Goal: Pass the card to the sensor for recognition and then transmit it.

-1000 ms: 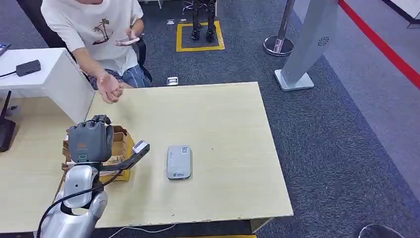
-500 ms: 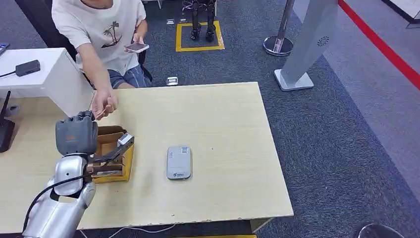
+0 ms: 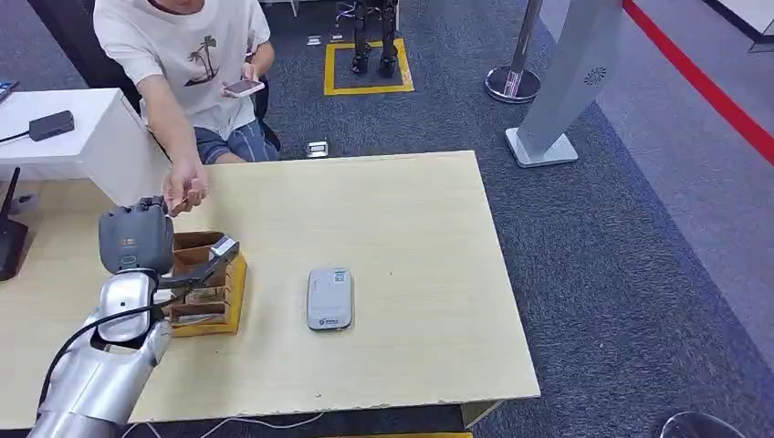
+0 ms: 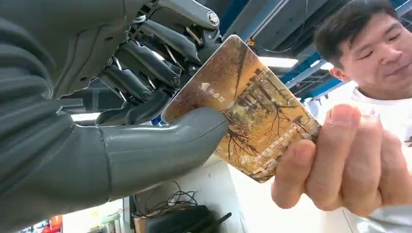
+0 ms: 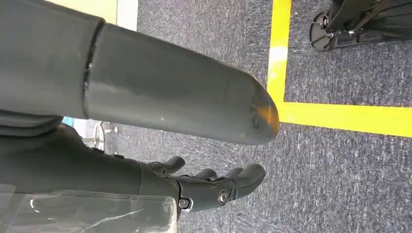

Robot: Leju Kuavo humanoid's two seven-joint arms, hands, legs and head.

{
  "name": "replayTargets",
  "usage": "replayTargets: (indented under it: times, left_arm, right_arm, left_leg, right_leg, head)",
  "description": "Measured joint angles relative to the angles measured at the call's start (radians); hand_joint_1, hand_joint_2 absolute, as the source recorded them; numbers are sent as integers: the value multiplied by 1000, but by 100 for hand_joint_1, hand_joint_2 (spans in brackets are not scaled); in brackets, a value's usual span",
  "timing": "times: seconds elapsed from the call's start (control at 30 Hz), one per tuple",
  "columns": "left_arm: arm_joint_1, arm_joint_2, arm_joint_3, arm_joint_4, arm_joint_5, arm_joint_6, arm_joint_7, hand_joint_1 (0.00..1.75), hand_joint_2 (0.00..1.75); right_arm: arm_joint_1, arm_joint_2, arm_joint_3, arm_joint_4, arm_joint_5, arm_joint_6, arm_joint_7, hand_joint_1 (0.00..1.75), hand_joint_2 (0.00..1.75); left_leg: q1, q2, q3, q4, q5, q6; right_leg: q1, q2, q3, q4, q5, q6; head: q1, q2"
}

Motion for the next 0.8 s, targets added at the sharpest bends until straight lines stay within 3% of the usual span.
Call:
replayTargets:
  times: [0.03,0.07,0.1,0.4,0.43,0.8]
  left_arm:
    - [-3,0,-2,3,0,0,0,175,175]
    - [-5,0,-3,4,0,2,0,0,175]
    - [-5,0,-5,4,0,5,0,0,0]
    - [-8,2,-33,3,0,7,19,0,0]
    - [-8,2,-40,2,0,2,19,0,175]
    - [-5,3,-103,-55,0,-62,19,0,175]
  right_arm:
    - [0,0,0,0,0,0,0,0,0]
    - [0,0,0,0,0,0,1,0,0]
    - [0,0,0,0,0,0,1,0,0]
    - [0,0,0,1,-2,0,1,0,0]
    - [0,0,0,1,-2,0,1,0,0]
    - [0,0,0,2,-7,-1,1,0,0]
  left_leg:
    - [0,0,0,0,0,0]
    - [0,0,0,0,0,0]
    - [0,0,0,0,0,0]
    - [0,0,0,0,0,0]
    - [0,0,0,0,0,0]
    - [0,0,0,0,0,0]
  right_leg:
    - [0,0,0,0,0,0]
    - [0,0,0,0,0,0]
    - [0,0,0,0,0,0]
    - [0,0,0,0,0,0]
    - [0,0,0,0,0,0]
    - [0,0,0,0,1,-1]
  head:
    - [0,0]
    - [0,0]
    - [0,0]
    - [0,0]
    - [0,0]
    - [0,0]
